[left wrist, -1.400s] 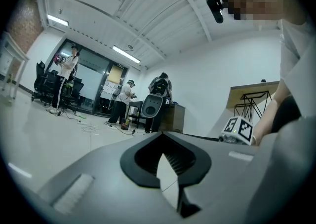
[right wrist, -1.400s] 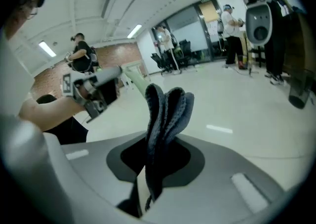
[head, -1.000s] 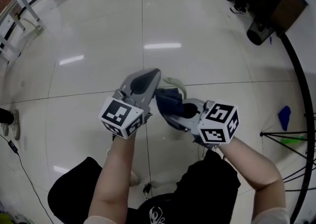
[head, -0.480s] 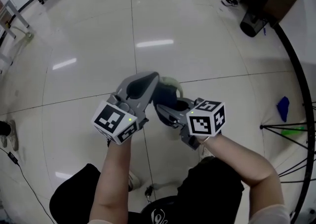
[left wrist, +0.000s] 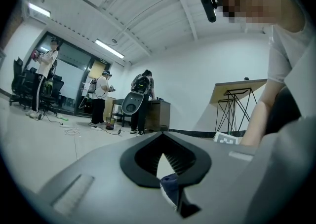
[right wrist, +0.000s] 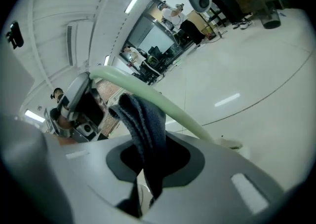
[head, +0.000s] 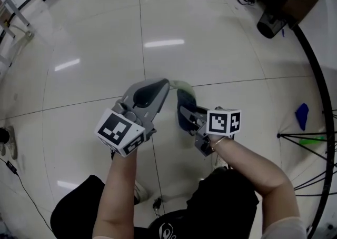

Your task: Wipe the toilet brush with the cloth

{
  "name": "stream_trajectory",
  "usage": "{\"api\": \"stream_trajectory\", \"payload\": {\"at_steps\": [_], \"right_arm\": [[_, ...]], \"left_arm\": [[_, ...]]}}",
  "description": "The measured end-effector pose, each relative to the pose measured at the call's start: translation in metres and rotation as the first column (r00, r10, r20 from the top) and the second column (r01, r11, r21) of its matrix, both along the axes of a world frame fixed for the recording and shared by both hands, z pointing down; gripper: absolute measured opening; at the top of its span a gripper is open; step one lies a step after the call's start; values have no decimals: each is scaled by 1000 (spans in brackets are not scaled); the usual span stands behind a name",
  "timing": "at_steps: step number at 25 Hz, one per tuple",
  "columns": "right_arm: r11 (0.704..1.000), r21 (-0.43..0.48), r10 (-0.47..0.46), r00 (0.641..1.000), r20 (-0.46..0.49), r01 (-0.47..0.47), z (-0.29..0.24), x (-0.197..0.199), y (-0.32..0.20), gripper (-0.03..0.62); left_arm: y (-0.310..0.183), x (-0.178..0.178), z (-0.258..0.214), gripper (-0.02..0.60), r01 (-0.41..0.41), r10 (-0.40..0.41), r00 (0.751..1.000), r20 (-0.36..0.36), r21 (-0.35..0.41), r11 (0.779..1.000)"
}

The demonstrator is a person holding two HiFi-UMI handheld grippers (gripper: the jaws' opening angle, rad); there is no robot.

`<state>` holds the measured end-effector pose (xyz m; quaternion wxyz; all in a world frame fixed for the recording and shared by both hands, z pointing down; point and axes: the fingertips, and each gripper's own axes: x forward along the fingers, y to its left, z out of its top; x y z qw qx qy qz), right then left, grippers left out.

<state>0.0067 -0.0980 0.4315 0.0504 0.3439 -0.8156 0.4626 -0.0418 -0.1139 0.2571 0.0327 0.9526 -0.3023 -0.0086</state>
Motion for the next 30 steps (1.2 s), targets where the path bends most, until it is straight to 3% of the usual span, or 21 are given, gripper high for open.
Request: {"api": "stream_trajectory", "payload": {"at_steps": [6,9,13,17,21,24,26,28,30], "right_arm": [[988,-134,75,997,23,-71,46,15,2,63],[982,-178,69,998,6,-67,67,19,2,63],[964,-261,49,998,-31,-55,101,28,13,63],[961,-274,27,998,-59,-42,120,32,18,63],[964,-265,-16,998,-58,0,116,29,18,63],[974,-198,-122,990,-67,107,88,28,25,63],[972,-103,-220,971,-97,210,57,30,32,63],[954,36,-287,942,-176,298,18,36,32,63],[920,189,-286,917,-277,344,-28,49,22,63]], "left_arm": [[3,-1,3,6,-3,3,1000,23,8,1000],[1,1,1,6,-3,3,1000,-10,-5,1000],[1,6,2,6,8,-8,1000,14,6,1000],[-2,-7,6,6,54,-54,999,1,14,998],[-14,-33,26,6,137,-137,991,-2,-34,990],[-25,-42,29,6,175,-175,985,-4,-55,983],[-30,-46,17,6,197,-198,980,-18,-46,979],[-34,-50,-1,6,224,-224,974,-29,-24,974],[-36,-53,-20,6,257,-257,965,-57,-7,966]]}}
